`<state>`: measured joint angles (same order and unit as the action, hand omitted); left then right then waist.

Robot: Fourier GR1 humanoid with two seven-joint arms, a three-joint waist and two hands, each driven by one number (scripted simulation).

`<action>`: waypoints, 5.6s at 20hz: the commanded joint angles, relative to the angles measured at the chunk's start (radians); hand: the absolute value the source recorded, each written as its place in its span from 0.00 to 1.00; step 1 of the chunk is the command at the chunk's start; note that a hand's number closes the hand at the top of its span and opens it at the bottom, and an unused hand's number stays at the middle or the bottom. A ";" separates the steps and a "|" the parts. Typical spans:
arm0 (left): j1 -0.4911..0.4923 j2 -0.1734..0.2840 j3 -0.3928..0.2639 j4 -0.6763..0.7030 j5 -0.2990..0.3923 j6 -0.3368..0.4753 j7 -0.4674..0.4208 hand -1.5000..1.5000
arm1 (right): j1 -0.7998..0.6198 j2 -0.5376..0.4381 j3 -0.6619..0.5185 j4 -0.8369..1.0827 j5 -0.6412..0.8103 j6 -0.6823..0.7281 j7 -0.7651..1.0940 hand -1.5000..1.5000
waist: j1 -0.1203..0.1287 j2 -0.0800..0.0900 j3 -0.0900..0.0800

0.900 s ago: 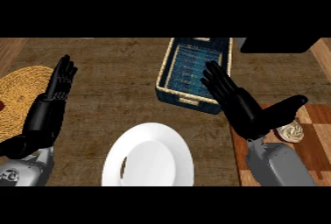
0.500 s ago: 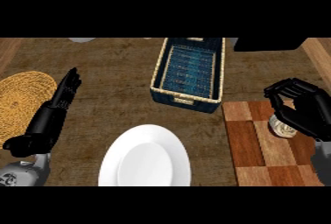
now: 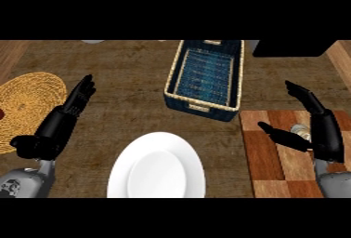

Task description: Pick the cupcake from the cutting board and place it in the basket

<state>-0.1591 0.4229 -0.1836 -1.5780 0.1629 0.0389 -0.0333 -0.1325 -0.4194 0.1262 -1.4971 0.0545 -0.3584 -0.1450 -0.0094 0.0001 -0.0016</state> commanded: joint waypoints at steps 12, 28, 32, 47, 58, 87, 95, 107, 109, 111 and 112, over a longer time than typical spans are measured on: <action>0.021 0.009 0.021 -0.003 0.000 -0.004 0.025 0.50 | 0.005 -0.545 -0.005 -0.292 0.209 0.395 0.791 0.00 | -0.031 -0.019 -0.008; 0.001 -0.038 0.066 -0.011 -0.046 -0.063 0.027 0.50 | 0.218 -0.565 -0.424 -0.654 -0.160 0.761 1.073 0.00 | -0.006 -0.004 0.002; 0.044 -0.078 0.050 -0.048 -0.084 -0.060 0.026 0.50 | 0.187 -0.458 -0.387 -0.607 -0.051 0.737 1.027 0.00 | 0.008 -0.001 0.002; -0.028 -0.082 0.143 -0.049 -0.072 -0.145 0.108 0.50 | 0.237 -0.154 -0.245 -0.327 0.408 0.543 0.617 0.00 | 0.010 0.000 0.002; 0.002 -0.153 0.168 -0.011 -0.140 -0.175 0.045 0.50 | 0.201 -0.006 -0.225 -0.306 0.528 0.509 0.544 0.00 | 0.008 -0.001 0.002; -0.042 -0.220 0.227 -0.017 -0.216 -0.256 0.100 0.50 | -0.009 0.088 -0.255 0.029 0.753 0.582 0.533 0.00 | 0.013 0.000 0.002; 0.025 -0.267 0.224 0.008 -0.261 -0.235 -0.007 0.50 | -0.036 0.064 -0.306 0.192 0.755 0.549 0.417 0.00 | 0.011 0.000 0.002; -0.042 -0.272 0.236 0.044 -0.262 -0.246 0.036 0.50 | 0.022 0.081 -0.253 0.213 0.777 0.587 0.345 1.00 | 0.008 0.001 0.002; -0.022 -0.293 0.221 -0.044 -0.257 -0.229 0.105 0.50 | -0.028 0.078 -0.251 0.275 0.801 0.564 0.337 1.00 | 0.012 0.000 0.002; 0.040 -0.227 0.272 -0.066 -0.203 -0.305 0.061 0.50 | -0.022 0.062 -0.211 0.236 0.838 0.587 0.339 1.00 | 0.016 0.000 0.002; -0.005 -0.232 0.267 -0.006 -0.232 -0.288 0.043 0.50 | 0.035 0.065 -0.189 0.233 0.861 0.542 0.285 1.00 | 0.011 0.000 0.002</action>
<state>-0.1621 0.1752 0.0700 -1.5987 -0.0721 -0.2334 0.0259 -0.1317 -0.3623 -0.1153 -1.3030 0.8545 0.2397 0.1973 0.0005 -0.0079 -0.0136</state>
